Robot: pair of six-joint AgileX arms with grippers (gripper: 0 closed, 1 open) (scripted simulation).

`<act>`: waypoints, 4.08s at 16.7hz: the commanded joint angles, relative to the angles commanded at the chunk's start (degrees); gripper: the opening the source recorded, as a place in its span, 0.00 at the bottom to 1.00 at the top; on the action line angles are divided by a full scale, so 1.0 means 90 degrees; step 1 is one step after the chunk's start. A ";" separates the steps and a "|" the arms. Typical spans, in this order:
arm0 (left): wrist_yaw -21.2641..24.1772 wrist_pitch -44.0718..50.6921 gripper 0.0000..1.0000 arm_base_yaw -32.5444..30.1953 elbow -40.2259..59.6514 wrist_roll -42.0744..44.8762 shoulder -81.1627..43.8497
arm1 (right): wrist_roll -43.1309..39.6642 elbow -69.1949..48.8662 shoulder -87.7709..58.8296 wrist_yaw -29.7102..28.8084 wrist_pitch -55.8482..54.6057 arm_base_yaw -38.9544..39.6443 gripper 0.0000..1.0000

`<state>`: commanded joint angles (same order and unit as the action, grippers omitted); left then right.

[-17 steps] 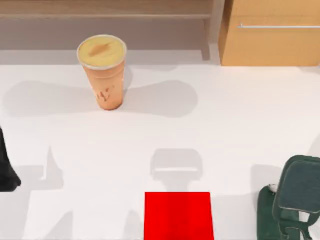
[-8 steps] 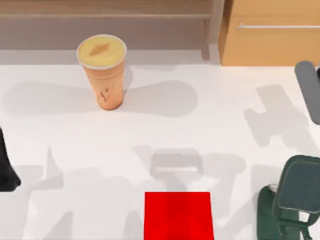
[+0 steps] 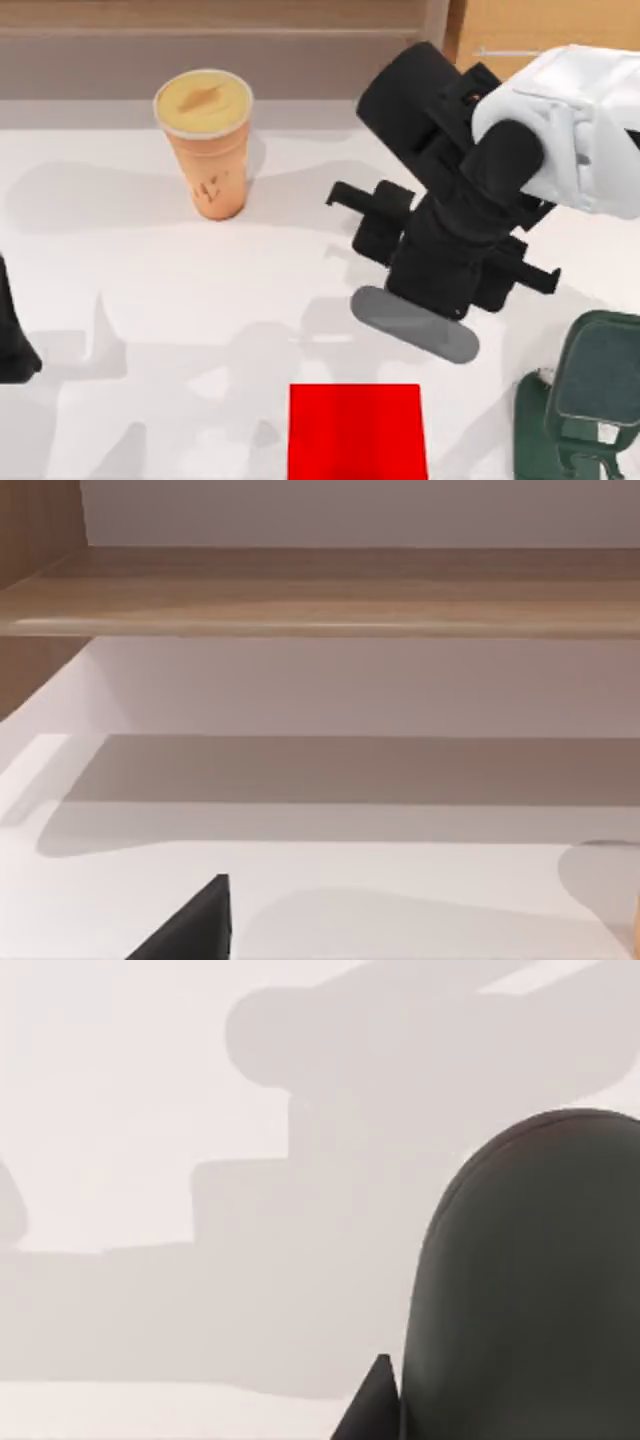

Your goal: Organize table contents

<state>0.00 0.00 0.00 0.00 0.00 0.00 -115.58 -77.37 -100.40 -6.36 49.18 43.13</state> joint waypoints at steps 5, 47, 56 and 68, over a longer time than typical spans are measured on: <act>0.0000 0.0000 1.00 0.0000 0.0000 0.0000 0.0000 | -0.0713 -0.0076 -0.1163 0.0499 0.0357 0.1164 0.00; 0.0000 0.0000 1.00 0.0000 0.0000 0.0000 0.0000 | -0.0472 -0.0152 -0.1562 0.0793 0.0211 0.1208 1.00; 0.0000 0.0000 1.00 0.0000 0.0000 0.0000 0.0000 | 0.3273 -0.1489 -0.1850 0.1275 -0.0114 -0.1042 1.00; 0.0000 0.0000 1.00 0.0000 0.0000 0.0000 0.0000 | 1.0646 -0.2190 -0.2311 0.0943 0.1149 -0.5047 1.00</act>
<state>0.00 0.00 0.00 0.00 0.00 0.00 -19.77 -97.08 -121.20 2.12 59.52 -2.29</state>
